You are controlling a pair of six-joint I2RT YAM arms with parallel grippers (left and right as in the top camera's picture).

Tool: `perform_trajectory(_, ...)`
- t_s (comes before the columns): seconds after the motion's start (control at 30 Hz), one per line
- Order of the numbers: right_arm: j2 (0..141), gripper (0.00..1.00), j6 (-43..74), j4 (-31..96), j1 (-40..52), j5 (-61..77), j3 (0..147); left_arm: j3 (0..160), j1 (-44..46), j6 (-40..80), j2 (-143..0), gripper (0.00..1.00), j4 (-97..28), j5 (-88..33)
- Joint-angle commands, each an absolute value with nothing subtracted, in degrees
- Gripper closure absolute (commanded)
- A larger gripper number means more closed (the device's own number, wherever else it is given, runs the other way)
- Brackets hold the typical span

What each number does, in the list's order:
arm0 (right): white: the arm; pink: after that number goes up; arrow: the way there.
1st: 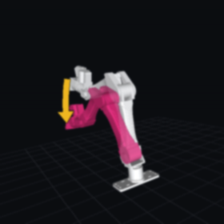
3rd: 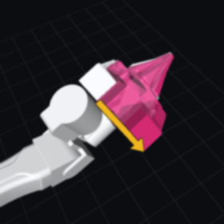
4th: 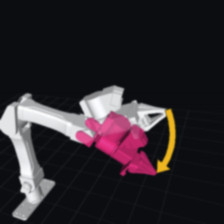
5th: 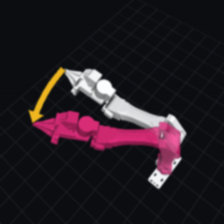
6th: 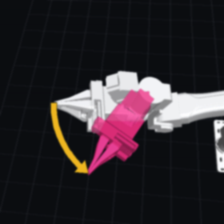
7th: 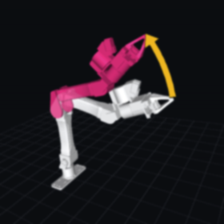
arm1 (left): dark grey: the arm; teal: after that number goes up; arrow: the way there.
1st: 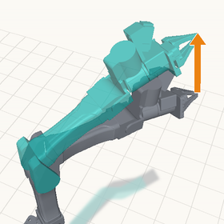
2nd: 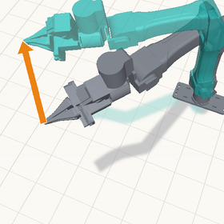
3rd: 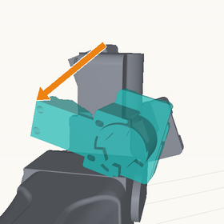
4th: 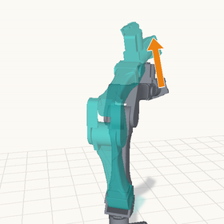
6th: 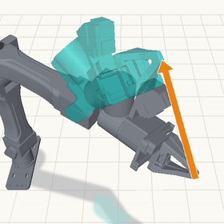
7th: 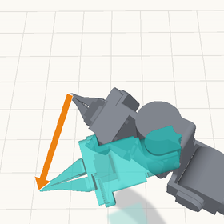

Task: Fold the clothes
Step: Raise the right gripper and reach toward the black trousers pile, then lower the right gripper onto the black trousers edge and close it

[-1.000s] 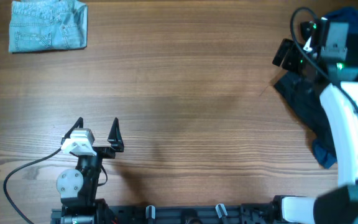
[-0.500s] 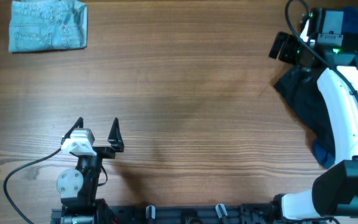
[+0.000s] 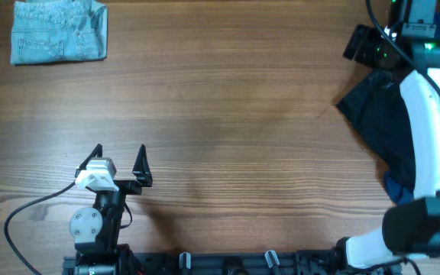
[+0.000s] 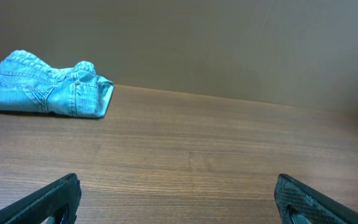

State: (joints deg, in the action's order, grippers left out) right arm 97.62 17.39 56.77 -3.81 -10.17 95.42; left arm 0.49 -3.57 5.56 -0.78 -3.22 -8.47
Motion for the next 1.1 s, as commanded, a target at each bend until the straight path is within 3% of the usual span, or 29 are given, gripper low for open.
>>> perform_trajectory(0.0, 106.2, 0.0, 19.6, 63.5, -4.8, -10.7, 95.4, 0.3, -4.0, 4.5, -0.2, 0.0, -3.5, -9.6)
perform_trajectory(0.47, 111.9, 0.0, 15.7, 70.1, -4.4, -11.0, 111.8, 0.3, -4.0, 4.5, -0.2, 0.0, -3.5, -9.6)
perform_trajectory(0.73, 115.9, 0.0, 7.3, 72.6, -4.4, -10.7, 111.9, 0.3, -4.0, 4.5, -0.2, 0.0, -3.5, -9.6)
perform_trajectory(0.83, 115.9, 0.0, 5.3, 68.9, -4.5, -11.2, 111.7, 0.3, -4.0, 4.5, -0.2, 0.0, -3.5, -9.6)
perform_trajectory(1.07, 118.6, 0.0, 16.5, 57.8, -6.0, -14.8, 110.9, 0.3, -4.0, 4.5, -0.2, 0.0, -3.5, -9.6)
